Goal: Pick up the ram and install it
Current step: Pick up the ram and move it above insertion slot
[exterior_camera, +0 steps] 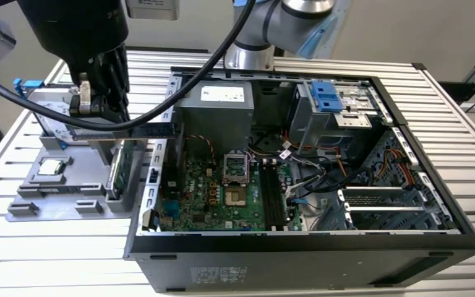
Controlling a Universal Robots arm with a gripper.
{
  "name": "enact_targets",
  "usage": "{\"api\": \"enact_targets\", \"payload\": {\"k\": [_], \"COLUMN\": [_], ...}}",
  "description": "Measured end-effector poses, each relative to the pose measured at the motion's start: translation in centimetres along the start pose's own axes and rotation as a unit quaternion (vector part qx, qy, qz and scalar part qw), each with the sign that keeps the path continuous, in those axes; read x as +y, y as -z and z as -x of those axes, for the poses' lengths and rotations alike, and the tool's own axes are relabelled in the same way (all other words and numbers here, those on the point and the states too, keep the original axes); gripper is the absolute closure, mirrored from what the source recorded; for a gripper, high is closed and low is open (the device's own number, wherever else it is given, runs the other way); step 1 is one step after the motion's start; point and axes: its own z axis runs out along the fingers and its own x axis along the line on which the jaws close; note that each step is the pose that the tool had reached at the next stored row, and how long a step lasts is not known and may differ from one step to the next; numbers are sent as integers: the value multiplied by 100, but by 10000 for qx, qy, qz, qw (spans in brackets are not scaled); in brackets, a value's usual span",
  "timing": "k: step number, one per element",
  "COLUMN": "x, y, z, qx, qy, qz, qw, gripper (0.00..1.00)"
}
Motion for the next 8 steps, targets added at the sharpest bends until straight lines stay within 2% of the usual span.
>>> {"api": "enact_targets", "payload": {"k": [8], "x": [61], "y": [-2], "z": [3], "qx": [0], "qy": [0], "qz": [0], "qw": [10000], "gripper": [100]}}
